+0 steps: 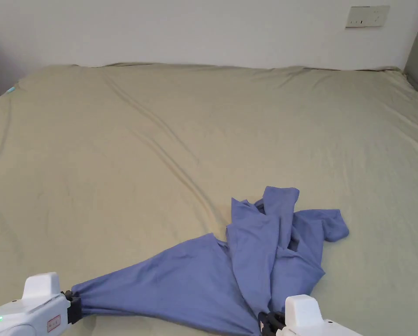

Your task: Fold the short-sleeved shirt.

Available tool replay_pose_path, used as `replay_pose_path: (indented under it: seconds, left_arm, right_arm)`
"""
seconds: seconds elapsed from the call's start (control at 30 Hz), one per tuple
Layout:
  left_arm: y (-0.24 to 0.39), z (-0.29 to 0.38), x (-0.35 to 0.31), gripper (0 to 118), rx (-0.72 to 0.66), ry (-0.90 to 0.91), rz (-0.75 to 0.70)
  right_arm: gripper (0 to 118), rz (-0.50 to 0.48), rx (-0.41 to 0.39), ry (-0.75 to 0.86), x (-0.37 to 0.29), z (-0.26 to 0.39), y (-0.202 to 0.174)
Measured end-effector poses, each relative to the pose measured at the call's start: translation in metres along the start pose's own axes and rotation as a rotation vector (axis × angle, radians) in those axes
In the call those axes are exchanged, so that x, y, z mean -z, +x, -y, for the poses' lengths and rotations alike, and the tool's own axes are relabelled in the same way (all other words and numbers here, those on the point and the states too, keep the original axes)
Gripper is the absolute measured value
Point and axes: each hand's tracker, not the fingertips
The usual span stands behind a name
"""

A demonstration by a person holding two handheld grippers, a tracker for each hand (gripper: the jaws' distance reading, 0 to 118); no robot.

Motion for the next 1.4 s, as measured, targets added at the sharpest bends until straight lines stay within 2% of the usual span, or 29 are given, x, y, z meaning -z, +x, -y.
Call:
replay_pose_path:
  seconds: [0.1, 0.2, 0.33, 0.37, 0.4, 0.43, 0.47, 0.5, 0.53, 0.57, 0.7, 0.83, 1.0, 1.1, 1.17, 1.2, 1.23, 1.27, 1.4]
  left_arm:
    - [-0.007, 0.021, 0.001, 1, -0.02, -0.088, -0.012]
    - [-0.007, 0.036, 0.013, 1, -0.031, -0.151, -0.013]
    - [0.007, 0.033, 0.007, 1, 0.01, -0.126, -0.058]
    - [0.009, 0.028, 0.006, 5, 0.014, -0.134, -0.059]
    - [0.011, 0.023, 0.002, 19, 0.007, -0.135, -0.052]
    - [0.012, 0.017, -0.006, 56, -0.015, -0.114, -0.023]
    - [0.015, 0.01, -0.017, 87, -0.045, -0.055, 0.03]
    - [0.019, 0.002, -0.027, 111, -0.067, 0.004, 0.07]
    - [0.024, -0.007, -0.038, 118, -0.085, 0.063, 0.101]
    - [0.032, -0.018, -0.051, 117, -0.1, 0.131, 0.121]
    - [0.063, -0.056, -0.1, 116, -0.08, 0.359, 0.231]
    - [0.092, -0.079, -0.135, 116, -0.06, 0.537, 0.271]
    - [0.122, -0.088, -0.153, 116, 0.008, 0.665, 0.269]
    - [0.14, -0.084, -0.158, 105, 0.071, 0.742, 0.216]
    - [0.147, -0.081, -0.155, 74, 0.102, 0.757, 0.189]
    - [0.15, -0.079, -0.155, 45, 0.1, 0.755, 0.194]
    - [0.151, -0.079, -0.155, 0, 0.11, 0.755, 0.201]
    - [0.155, -0.079, -0.151, 0, 0.119, 0.746, 0.202]
    - [0.154, -0.077, -0.148, 0, 0.126, 0.705, 0.226]
  right_arm:
    - [6, 0.028, -0.021, -0.046, 0.007, 0.025, -0.01]
    - [5, 0.079, 0.011, -0.106, 0.021, 0.04, -0.01]
    - [7, 0.063, 0.049, -0.089, 0.015, 0.032, -0.007]
    - [10, 0.059, 0.054, -0.087, 0.011, 0.027, -0.006]
    - [17, 0.052, 0.063, -0.081, 0.005, 0.022, -0.004]
    - [39, 0.042, 0.079, -0.05, -0.006, 0.014, -0.001]
    - [65, 0.047, 0.098, 0.015, -0.019, 0.005, 0.003]
    - [87, 0.071, 0.107, 0.072, -0.03, -0.005, 0.006]
    - [110, 0.104, 0.109, 0.134, -0.041, -0.017, 0.011]
    - [116, 0.139, 0.109, 0.198, -0.053, -0.028, 0.016]
    - [116, 0.29, 0.071, 0.423, -0.101, -0.072, 0.027]
    - [116, 0.378, 0.016, 0.586, -0.141, -0.101, 0.031]
    - [116, 0.475, -0.051, 0.707, -0.169, -0.114, 0.026]
    - [112, 0.513, -0.07, 0.735, -0.176, -0.113, 0.023]
    - [90, 0.529, -0.078, 0.74, -0.177, -0.111, 0.021]
    - [71, 0.536, -0.081, 0.741, -0.178, -0.11, 0.022]
    - [34, 0.536, -0.082, 0.744, -0.178, -0.109, 0.021]
    - [3, 0.538, -0.084, 0.747, -0.177, -0.109, 0.022]
    - [1, 0.539, -0.103, 0.735, -0.175, -0.108, 0.023]
